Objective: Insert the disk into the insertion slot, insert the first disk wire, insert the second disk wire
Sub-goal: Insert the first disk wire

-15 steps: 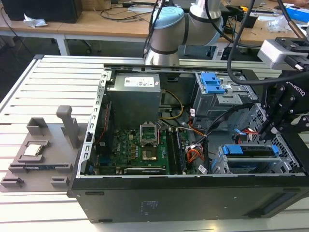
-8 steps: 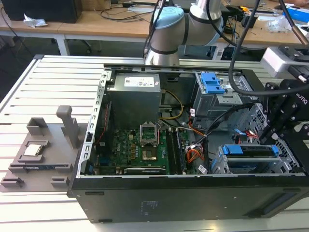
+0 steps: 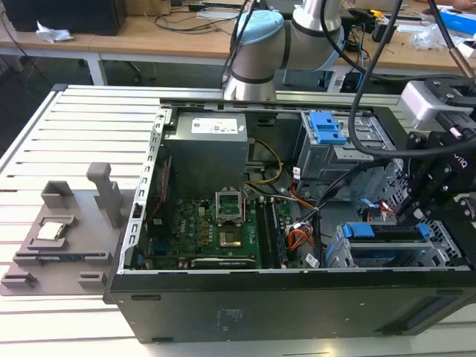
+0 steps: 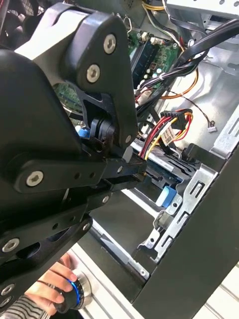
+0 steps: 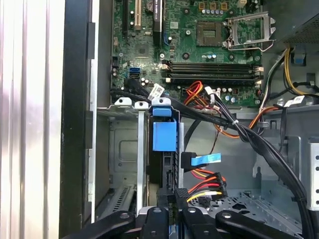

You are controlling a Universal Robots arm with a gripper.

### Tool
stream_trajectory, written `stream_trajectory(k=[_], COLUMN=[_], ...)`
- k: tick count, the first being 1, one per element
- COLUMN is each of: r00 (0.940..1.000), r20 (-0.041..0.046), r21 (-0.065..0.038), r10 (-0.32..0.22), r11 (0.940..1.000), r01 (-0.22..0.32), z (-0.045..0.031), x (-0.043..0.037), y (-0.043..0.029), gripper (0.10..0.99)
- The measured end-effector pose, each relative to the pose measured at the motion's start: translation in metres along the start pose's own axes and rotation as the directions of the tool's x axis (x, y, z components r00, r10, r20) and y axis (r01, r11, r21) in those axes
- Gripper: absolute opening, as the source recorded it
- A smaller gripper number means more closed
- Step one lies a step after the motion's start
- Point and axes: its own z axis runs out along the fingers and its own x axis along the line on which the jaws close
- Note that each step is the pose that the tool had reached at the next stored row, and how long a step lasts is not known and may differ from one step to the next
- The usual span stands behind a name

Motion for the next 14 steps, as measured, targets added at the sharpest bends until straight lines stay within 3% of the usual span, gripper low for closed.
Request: stream_trajectory(k=[6,14], r00=[0.9999,0.9998], r20=[0.0143,0.0172], r21=[0.000,0.000], r10=[0.005,0.005], r11=[1.0000,1.0000], r01=[-0.005,-0.005], z=[0.0076,0.0110], x=[-0.0001,0.0001], y=[-0.0004,-0.0034], gripper=[0.169,0.169])
